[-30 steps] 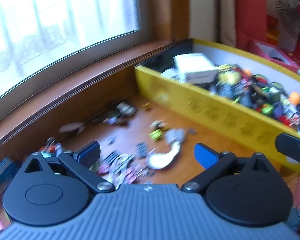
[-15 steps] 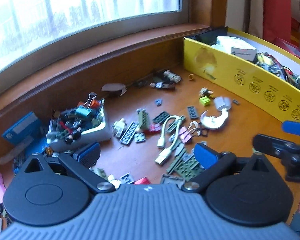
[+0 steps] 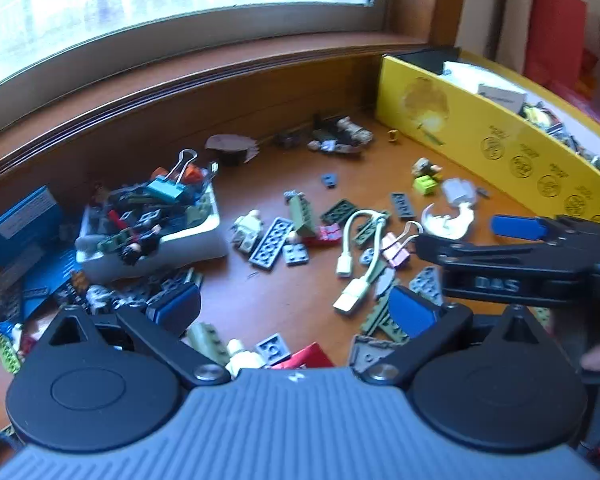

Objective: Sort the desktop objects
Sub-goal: 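Grasp the white tape dispenser with the right gripper, then grasp the purple binder clips with the left gripper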

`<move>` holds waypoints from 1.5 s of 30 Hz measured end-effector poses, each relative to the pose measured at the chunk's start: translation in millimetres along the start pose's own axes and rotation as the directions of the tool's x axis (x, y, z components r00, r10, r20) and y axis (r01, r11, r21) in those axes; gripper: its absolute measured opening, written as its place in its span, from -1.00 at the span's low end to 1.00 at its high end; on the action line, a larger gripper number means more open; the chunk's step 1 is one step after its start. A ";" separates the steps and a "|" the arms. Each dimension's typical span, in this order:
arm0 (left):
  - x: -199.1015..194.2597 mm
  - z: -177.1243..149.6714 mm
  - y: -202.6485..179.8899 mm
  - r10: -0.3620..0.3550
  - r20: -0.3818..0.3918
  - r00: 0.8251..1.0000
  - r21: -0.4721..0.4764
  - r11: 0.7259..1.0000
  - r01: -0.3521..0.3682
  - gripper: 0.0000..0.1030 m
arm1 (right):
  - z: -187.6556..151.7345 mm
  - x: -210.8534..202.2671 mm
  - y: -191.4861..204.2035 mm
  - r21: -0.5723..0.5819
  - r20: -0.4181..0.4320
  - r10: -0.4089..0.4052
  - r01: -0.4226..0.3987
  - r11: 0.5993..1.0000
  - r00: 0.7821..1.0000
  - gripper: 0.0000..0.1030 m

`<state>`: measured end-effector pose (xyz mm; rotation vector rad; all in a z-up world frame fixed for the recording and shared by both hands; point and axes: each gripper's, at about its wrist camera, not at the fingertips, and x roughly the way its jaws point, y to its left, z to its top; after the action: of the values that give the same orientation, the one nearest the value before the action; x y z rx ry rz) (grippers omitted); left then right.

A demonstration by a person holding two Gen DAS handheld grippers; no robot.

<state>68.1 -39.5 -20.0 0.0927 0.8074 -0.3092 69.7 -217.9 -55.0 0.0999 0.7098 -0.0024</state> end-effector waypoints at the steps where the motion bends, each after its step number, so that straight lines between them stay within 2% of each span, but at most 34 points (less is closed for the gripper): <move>1: -0.7 -0.1 -1.1 -0.005 0.010 1.000 0.008 1.000 0.005 1.00 | 0.9 3.1 -0.1 -0.006 -0.002 -0.004 0.004 1.000 1.000 0.84; 11: -4.3 0.0 -14.1 -0.022 0.046 0.999 0.057 0.998 0.019 1.00 | 4.2 20.7 0.9 -0.050 0.012 -0.011 0.012 0.999 1.000 0.83; 12: -4.1 -0.6 -14.8 -0.019 0.045 0.999 0.057 0.998 0.016 1.00 | 4.6 21.3 1.7 -0.055 0.016 -0.016 0.016 0.998 1.000 0.72; 13: -3.7 -0.5 -14.6 -0.019 0.044 0.999 0.057 0.998 0.017 1.00 | 5.3 21.1 2.6 -0.065 0.020 -0.021 0.022 0.998 1.000 0.49; 15: -2.9 -0.5 -14.4 -0.017 0.041 0.999 0.057 0.998 0.015 1.00 | 7.8 19.8 1.9 -0.063 0.025 -0.019 0.020 0.998 1.000 0.19; 19: -2.6 1.4 -17.1 -0.025 0.049 0.998 0.061 0.998 0.022 1.00 | 10.9 15.5 -6.1 -0.021 0.015 -0.006 0.006 1.000 1.000 0.19; 22: -4.2 5.1 -25.3 -0.067 0.075 0.995 0.088 0.994 0.060 0.96 | 13.4 1.1 -15.2 0.007 0.038 -0.007 0.007 1.000 0.999 0.19; 25: -2.2 10.4 -38.4 -0.138 0.095 0.986 0.133 0.983 0.124 0.61 | 16.2 -17.6 -27.9 0.034 0.066 -0.021 0.018 0.999 0.998 0.19; 27: 5.8 13.7 -47.1 -0.186 0.076 0.980 0.157 0.972 0.173 0.07 | 17.2 -29.2 -36.6 0.055 0.078 -0.033 0.029 0.998 0.996 0.19; 29: 20.4 16.8 -53.1 -0.223 0.041 0.974 0.168 0.962 0.214 -0.24 | 16.7 -39.3 -44.0 0.072 0.085 -0.043 0.037 0.997 0.995 0.19; 32: 40.2 17.9 -59.0 -0.212 -0.008 0.977 0.180 0.961 0.210 -0.24 | 14.5 -50.4 -51.4 0.091 0.092 -0.053 0.044 0.995 0.994 0.19; 36: 48.8 16.4 -54.9 -0.162 0.001 0.987 0.185 0.970 0.159 0.17 | 11.6 -56.9 -53.8 0.104 0.095 -0.053 0.043 0.994 0.994 0.19; 39: 54.1 18.4 -49.3 -0.138 0.003 0.990 0.182 0.974 0.135 0.19 | 10.3 -57.6 -53.4 0.110 0.095 -0.044 0.034 0.993 0.994 0.19; 42: 59.4 21.6 -48.7 -0.155 0.005 0.988 0.193 0.969 0.151 0.19 | 9.2 -57.4 -51.7 0.114 0.094 -0.040 0.029 0.993 0.995 0.19; 44: 62.3 22.6 -52.1 -0.170 0.000 0.985 0.200 0.965 0.167 0.16 | 8.6 -58.0 -51.8 0.116 0.094 -0.042 0.031 0.993 0.995 0.19; 45: 62.7 22.5 -55.6 -0.172 0.001 0.985 0.211 0.963 0.168 0.08 | 8.2 -58.7 -52.3 0.119 0.095 -0.044 0.033 0.992 0.995 0.19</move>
<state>107.5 -111.7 -47.8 0.2188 0.7632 -0.5573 28.6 -272.7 -15.4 0.1973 0.6138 -0.0854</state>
